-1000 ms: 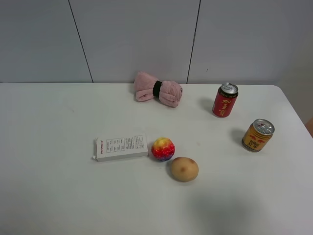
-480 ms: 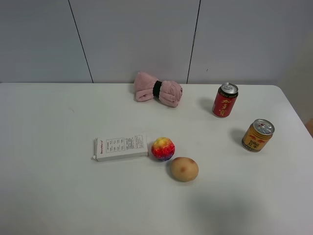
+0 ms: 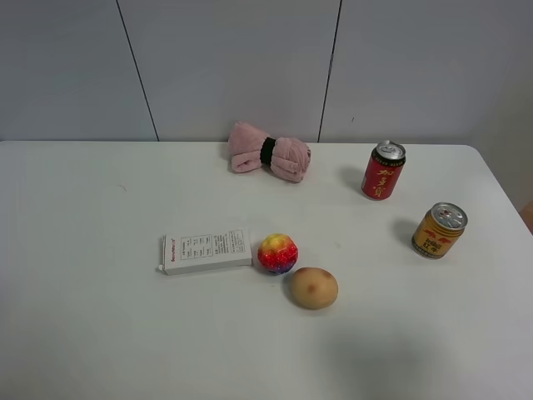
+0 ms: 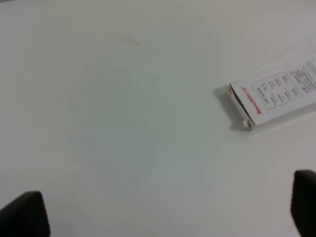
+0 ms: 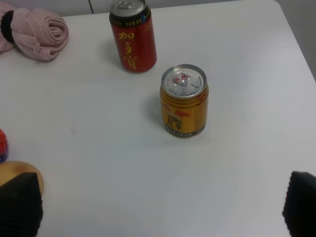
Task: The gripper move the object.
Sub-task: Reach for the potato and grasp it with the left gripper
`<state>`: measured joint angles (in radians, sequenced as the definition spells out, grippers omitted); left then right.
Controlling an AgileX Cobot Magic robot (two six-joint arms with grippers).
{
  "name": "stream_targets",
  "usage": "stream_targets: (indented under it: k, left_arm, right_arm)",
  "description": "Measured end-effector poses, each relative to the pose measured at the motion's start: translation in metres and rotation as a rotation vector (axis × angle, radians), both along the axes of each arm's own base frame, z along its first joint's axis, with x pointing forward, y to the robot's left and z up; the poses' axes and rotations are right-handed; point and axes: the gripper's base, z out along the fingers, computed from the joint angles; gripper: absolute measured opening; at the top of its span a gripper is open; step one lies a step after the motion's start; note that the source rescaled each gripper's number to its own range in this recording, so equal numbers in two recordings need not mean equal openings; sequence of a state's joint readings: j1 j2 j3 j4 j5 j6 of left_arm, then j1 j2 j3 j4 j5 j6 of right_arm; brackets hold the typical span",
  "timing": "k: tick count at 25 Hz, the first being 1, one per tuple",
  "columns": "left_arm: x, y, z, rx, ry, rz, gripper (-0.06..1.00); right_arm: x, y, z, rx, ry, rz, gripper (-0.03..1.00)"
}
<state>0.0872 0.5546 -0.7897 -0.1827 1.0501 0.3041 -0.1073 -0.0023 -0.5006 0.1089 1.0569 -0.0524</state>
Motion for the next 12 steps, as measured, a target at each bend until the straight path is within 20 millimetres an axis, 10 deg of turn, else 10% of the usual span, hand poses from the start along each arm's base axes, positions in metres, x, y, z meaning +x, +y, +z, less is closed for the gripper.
stream_targets:
  k: [7,12]
  left_arm:
    - [0.095,-0.012,0.018,0.031,0.173,-0.149,1.0]
    - [0.148,-0.067,0.016,0.101,0.215,-0.385,1.0]
  right_arm:
    - [0.0,0.0,0.0,0.0,0.0,0.0,1.0]
    - [0.0,0.0,0.0,0.0,0.0,0.0,1.0]
